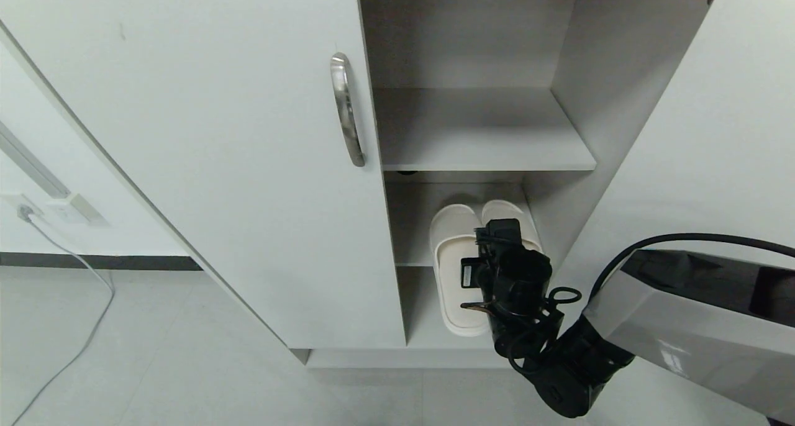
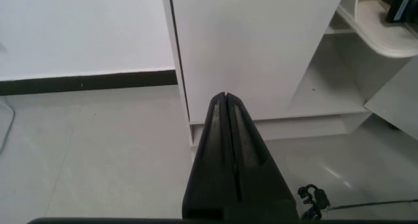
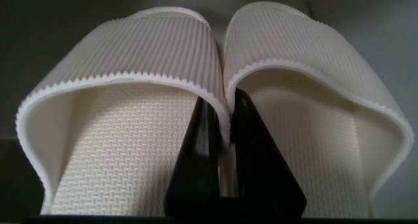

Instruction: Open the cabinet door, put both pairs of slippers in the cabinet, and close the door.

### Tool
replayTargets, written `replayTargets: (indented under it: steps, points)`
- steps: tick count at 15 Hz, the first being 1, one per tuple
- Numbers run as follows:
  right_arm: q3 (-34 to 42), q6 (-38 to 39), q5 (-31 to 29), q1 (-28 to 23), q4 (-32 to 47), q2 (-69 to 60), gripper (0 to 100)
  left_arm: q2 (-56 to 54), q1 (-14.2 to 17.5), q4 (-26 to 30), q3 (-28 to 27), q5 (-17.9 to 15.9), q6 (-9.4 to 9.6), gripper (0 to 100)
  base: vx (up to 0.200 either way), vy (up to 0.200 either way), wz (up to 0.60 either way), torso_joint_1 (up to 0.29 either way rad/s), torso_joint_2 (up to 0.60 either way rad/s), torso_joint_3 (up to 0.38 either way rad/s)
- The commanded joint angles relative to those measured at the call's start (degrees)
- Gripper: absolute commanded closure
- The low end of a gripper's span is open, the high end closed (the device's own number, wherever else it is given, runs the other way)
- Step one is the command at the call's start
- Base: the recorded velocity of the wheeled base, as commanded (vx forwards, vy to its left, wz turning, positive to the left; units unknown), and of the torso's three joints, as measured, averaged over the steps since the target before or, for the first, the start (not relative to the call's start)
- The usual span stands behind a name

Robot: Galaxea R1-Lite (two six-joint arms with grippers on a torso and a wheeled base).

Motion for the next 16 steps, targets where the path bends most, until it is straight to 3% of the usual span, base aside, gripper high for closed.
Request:
replayTargets:
  steps: [1,3,11,16]
  points:
    - [-0.98,1.13,-0.01,-0.66,0.52,1.53,100,0.07,-0.01,0.0,0.0,-0.01,-0.01,100,0.0,0.0,0.0,0.0,0.0,0.0]
    - [-2.82,1.31,-0.01,-1.63,1.22,2.41,100,0.07,-0.01,0.0,0.0,-0.01,-0.01,100,0.0,0.0,0.0,0.0,0.0,0.0]
    - [-22.6,1.39,0.7,-4.97,13.7,8.3,100,0.07,-0.01,0.0,0.0,-0.01,-0.1,100,0.0,0.0,0.0,0.0,0.0,0.0]
    - [-30.42,1.39,4.04,-6.64,19.76,9.17,100,0.07,-0.01,0.0,0.0,-0.01,-0.1,100,0.0,0.0,0.0,0.0,0.0,0.0]
